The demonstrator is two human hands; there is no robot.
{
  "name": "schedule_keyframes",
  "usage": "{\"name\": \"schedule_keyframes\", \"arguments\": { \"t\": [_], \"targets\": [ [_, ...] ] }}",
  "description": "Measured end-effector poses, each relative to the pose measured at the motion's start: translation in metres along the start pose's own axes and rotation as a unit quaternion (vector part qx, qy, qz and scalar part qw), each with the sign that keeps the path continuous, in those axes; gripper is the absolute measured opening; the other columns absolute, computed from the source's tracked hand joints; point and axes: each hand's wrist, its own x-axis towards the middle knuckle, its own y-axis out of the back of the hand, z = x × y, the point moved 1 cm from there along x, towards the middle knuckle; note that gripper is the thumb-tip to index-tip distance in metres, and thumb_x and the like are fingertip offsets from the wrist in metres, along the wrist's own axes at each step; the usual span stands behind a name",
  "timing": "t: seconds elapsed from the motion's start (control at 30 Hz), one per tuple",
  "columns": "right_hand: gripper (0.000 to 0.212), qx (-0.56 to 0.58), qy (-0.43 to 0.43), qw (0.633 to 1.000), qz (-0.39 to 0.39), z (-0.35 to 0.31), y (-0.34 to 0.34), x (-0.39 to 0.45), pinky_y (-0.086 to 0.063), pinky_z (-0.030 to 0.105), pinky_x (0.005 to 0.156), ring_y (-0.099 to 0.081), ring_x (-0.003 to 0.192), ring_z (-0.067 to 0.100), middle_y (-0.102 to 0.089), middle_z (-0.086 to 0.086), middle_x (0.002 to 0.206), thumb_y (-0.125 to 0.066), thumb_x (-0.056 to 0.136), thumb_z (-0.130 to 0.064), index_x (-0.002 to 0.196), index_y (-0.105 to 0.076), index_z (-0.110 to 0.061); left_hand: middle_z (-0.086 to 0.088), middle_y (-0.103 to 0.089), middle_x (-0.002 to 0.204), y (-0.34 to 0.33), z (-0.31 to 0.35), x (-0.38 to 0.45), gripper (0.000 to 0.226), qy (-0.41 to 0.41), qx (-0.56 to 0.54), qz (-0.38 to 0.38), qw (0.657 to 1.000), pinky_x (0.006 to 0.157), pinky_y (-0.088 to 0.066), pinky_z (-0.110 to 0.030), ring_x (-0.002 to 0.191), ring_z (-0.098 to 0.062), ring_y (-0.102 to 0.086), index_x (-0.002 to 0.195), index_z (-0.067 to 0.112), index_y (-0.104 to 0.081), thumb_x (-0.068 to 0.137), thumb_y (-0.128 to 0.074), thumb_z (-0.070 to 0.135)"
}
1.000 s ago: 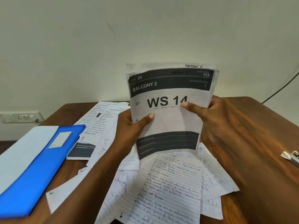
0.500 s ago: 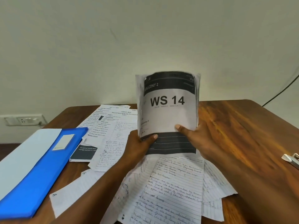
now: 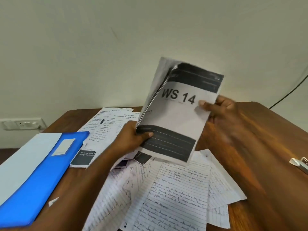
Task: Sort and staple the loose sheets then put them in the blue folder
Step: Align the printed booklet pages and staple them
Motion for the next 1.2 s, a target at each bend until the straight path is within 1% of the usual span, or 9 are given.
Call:
{"name": "schedule_keyframes", "arguments": {
  "t": [0.1, 0.2, 0.37, 0.57, 0.77, 0.87, 0.97, 1.13, 1.2],
  "targets": [
    [0.053, -0.026, 0.106, 0.994, -0.009, -0.043, 0.025, 0.019, -0.062, 0.043, 0.088, -0.075, 0.098, 0.032, -0.077, 0.018, 0.112, -0.089, 0.073, -0.022, 0.121, -0.073, -0.007, 0.013, -0.068, 0.084, 0.033, 0.025, 0.007, 0.020, -0.053, 0.164, -0.075, 0.982, 0.065, -0.051, -0.011, 0.080, -0.009, -0.067, 0.087, 0.033, -0.063, 0.092, -0.078, 0.021],
    [0.066, -0.164, 0.142, 0.973, -0.085, -0.058, 0.036, 0.028, -0.062, 0.031, 0.088, -0.076, 0.105, 0.027, -0.079, 0.011, 0.113, -0.089, 0.065, -0.027, 0.127, -0.072, -0.012, 0.016, -0.064, 0.081, 0.052, 0.046, 0.019, 0.029, -0.079, 0.267, -0.097, 0.955, 0.061, -0.044, -0.015, 0.079, -0.009, -0.065, 0.078, 0.036, -0.059, 0.088, -0.082, 0.023],
    [0.028, -0.252, 0.133, 0.944, -0.169, -0.054, 0.028, 0.022, -0.063, 0.037, 0.089, -0.078, 0.093, 0.017, -0.082, -0.002, 0.097, -0.089, 0.067, -0.021, 0.092, -0.083, -0.031, 0.013, -0.068, 0.072, 0.056, 0.070, 0.027, 0.027, -0.098, 0.306, -0.138, 0.937, 0.056, -0.045, -0.015, 0.071, -0.010, -0.066, 0.072, 0.028, -0.063, 0.084, -0.086, 0.024],
    [0.039, -0.210, 0.070, 0.965, -0.140, -0.040, 0.030, 0.012, -0.062, 0.050, 0.089, -0.079, 0.093, 0.027, -0.081, 0.009, 0.103, -0.082, 0.076, -0.024, 0.111, -0.076, -0.010, 0.003, -0.078, 0.071, 0.091, 0.071, 0.014, 0.014, -0.057, 0.137, -0.129, 0.980, 0.053, -0.051, -0.015, 0.061, -0.005, -0.072, 0.086, 0.010, -0.077, 0.078, -0.088, 0.009],
    [0.061, -0.074, 0.040, 0.995, -0.051, 0.001, 0.030, -0.001, -0.060, 0.050, 0.089, -0.076, 0.106, 0.030, -0.079, 0.008, 0.113, -0.094, 0.063, -0.045, 0.114, -0.073, -0.019, -0.014, -0.079, 0.107, 0.063, 0.029, -0.003, 0.039, -0.008, -0.216, -0.016, 0.976, 0.087, -0.064, -0.039, 0.102, -0.028, -0.077, 0.105, 0.006, -0.074, 0.067, -0.082, 0.006],
    [0.064, -0.036, 0.037, 0.998, -0.032, 0.021, 0.020, -0.008, -0.060, 0.053, 0.092, -0.076, 0.106, 0.029, -0.078, 0.007, 0.116, -0.087, 0.073, -0.031, 0.128, -0.063, -0.008, -0.011, -0.077, 0.113, 0.027, 0.012, -0.008, 0.059, 0.048, -0.242, 0.036, 0.968, 0.094, -0.060, -0.044, 0.107, -0.029, -0.074, 0.120, 0.009, -0.066, 0.065, -0.087, 0.013],
    [0.098, -0.057, 0.022, 0.998, -0.007, 0.043, 0.018, -0.016, -0.064, 0.048, 0.086, -0.077, 0.104, 0.027, -0.078, 0.006, 0.117, -0.097, 0.053, -0.057, 0.130, -0.058, -0.010, -0.011, -0.074, 0.112, 0.000, -0.014, -0.015, 0.048, 0.082, -0.250, 0.106, 0.959, 0.083, -0.062, -0.038, 0.101, -0.026, -0.074, 0.121, 0.013, -0.062, 0.079, -0.084, 0.010],
    [0.105, -0.116, -0.033, 0.993, -0.005, 0.079, 0.022, -0.027, -0.055, 0.064, 0.099, -0.071, 0.115, 0.030, -0.072, 0.000, 0.127, -0.096, 0.045, -0.070, 0.133, -0.052, -0.032, -0.005, -0.068, 0.106, -0.029, -0.039, -0.032, 0.033, 0.134, -0.245, 0.133, 0.951, 0.065, -0.061, -0.023, 0.089, -0.015, -0.069, 0.103, 0.023, -0.053, 0.088, -0.078, 0.009],
    [0.107, -0.100, -0.017, 0.995, -0.015, 0.076, 0.024, -0.020, -0.057, 0.060, 0.097, -0.072, 0.114, 0.028, -0.074, 0.000, 0.125, -0.096, 0.043, -0.070, 0.133, -0.054, -0.030, -0.004, -0.068, 0.107, -0.021, -0.037, -0.026, 0.034, 0.118, -0.220, 0.164, 0.954, 0.073, -0.061, -0.027, 0.094, -0.019, -0.068, 0.106, 0.022, -0.053, 0.087, -0.081, 0.014]
  ]
}}
